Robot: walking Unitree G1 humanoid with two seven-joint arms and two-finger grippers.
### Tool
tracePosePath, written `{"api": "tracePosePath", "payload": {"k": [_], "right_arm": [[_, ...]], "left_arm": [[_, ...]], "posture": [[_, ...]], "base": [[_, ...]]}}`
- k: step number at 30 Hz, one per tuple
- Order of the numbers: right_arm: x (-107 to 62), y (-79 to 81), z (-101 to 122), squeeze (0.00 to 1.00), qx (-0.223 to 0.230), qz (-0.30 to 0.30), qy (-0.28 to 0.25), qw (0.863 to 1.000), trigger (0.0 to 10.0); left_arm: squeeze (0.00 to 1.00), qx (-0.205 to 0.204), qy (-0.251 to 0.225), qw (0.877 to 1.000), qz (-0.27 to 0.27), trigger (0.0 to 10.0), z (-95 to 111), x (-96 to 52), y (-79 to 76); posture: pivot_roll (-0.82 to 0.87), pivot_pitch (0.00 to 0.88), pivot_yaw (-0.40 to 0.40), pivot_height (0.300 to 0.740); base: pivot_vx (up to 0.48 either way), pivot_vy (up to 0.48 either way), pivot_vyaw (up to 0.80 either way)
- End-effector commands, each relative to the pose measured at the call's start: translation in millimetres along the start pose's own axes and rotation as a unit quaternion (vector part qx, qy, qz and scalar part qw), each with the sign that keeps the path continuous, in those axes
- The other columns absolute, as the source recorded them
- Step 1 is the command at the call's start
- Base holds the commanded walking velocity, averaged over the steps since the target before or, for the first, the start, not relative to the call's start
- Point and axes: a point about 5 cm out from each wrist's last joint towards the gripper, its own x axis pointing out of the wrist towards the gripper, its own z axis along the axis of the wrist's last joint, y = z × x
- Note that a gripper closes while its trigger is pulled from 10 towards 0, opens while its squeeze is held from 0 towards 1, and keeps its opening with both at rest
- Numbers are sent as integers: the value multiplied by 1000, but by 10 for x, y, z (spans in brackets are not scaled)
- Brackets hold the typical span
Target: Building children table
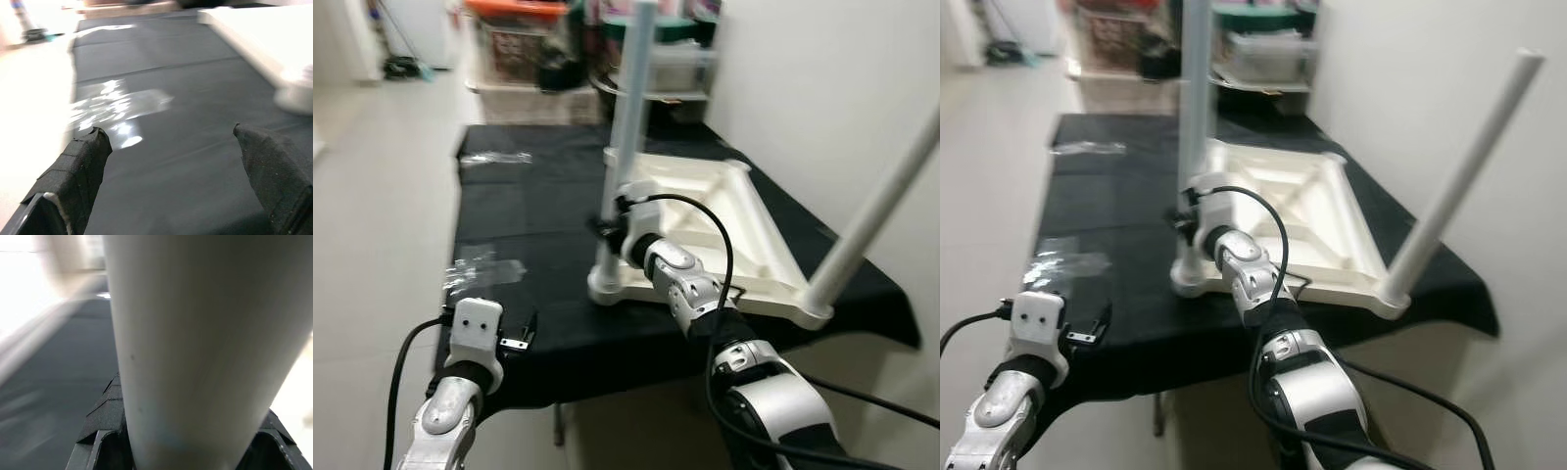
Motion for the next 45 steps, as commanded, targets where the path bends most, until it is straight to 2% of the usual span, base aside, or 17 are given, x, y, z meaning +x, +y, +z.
{"api": "tracePosePath", "payload": {"k": [1, 6, 7, 11, 12, 13, 14, 19, 21, 25, 27, 28, 30, 32, 36, 38, 45], "right_arm": [[-43, -366, -400, 0, -5, -93, 81, 992, 0], [-152, -480, -473, 0, -3, -176, 62, 982, 1373], [-166, -444, -451, 0, -6, -168, 52, 984, 10000], [-175, 34, -126, 192, 9, 41, -27, 999, 10000], [-188, 172, -29, 1000, 22, 123, -41, 991, 10000], [-196, 240, 23, 1000, 30, 167, -48, 984, 10000], [-186, 275, 123, 141, 16, 214, -64, 975, 10000], [-207, 307, 259, 0, 7, 286, -88, 954, 10000], [-383, 378, 278, 0, -47, 434, -106, 894, 10000], [-498, 428, 184, 0, -69, 524, -83, 845, 10000], [-517, 473, 84, 0, -73, 539, -68, 836, 8784], [-528, 508, 5, 0, -79, 545, -65, 832, 2000], [-521, 534, -66, 0, -85, 541, -56, 835, 0], [-323, 464, -173, 0, -107, 415, -28, 903, 0], [-144, 267, -218, 0, -101, 258, 11, 961, 0], [-56, -219, -232, 0, -42, 16, 17, 999, 0], [-150, -491, -310, 0, -1, -126, 14, 992, 0]], "left_arm": [[0, 8, 7, 1000, 2, 10000, -23, -9, -5], [0, 8, 8, 1000, 0, 10000, -34, -14, -9], [0, 9, 8, 1000, 0, 10000, -35, -15, -8], [0, 8, 9, 1000, -2, 10000, -41, -9, -13], [0, 7, 9, 1000, -3, 10000, -44, -8, -15], [0, 7, 9, 1000, -3, 10000, -46, -7, -17], [0, 6, 9, 1000, -4, 10000, -48, -7, -12], [0, 6, 9, 1000, -3, 10000, -50, -5, -2], [0, 7, 9, 1000, -3, 10000, -50, 7, 4], [0, 9, 10, 1000, -3, 10000, -52, 14, 5], [0, 10, 10, 1000, -3, 10000, -50, 13, 4], [0, 9, 9, 1000, -2, 10000, -45, 12, 4], [0, 10, 9, 1000, -2, 10000, -40, 9, 8], [0, 11, 11, 1000, -1, 10000, -44, -5, 17], [0, 12, 12, 1000, -1, 10000, -48, -15, 24], [0, 12, 11, 1000, -3, 10000, -45, -2, 1], [0, 11, 9, 1000, -7, 10000, -34, 11, -31]], "posture": [[87, 0, -129, 740], [80, 0, -124, 740], [79, 0, -124, 740], [72, 0, -118, 740], [70, 0, -119, 740], [70, 0, -119, 740], [72, 0, -122, 740], [73, 0, -124, 740], [79, 0, -124, 740], [81, 0, -127, 740], [91, 0, -133, 740], [91, 0, -133, 740], [94, 0, -130, 740], [92, 0, -127, 740], [82, 0, -120, 740], [82, 0, -120, 740], [73, 0, -109, 740]], "base": [[0, 0, 0], [0, 0, 0], [0, 0, 0], [0, 0, 0], [0, 0, 0], [0, 0, 0], [0, 0, 0], [0, 0, 0], [0, 0, 0], [0, 0, 0], [0, 0, 0], [0, 0, 0], [0, 0, 0], [0, 0, 0], [0, 0, 0], [0, 0, 0], [0, 0, 0]]}}
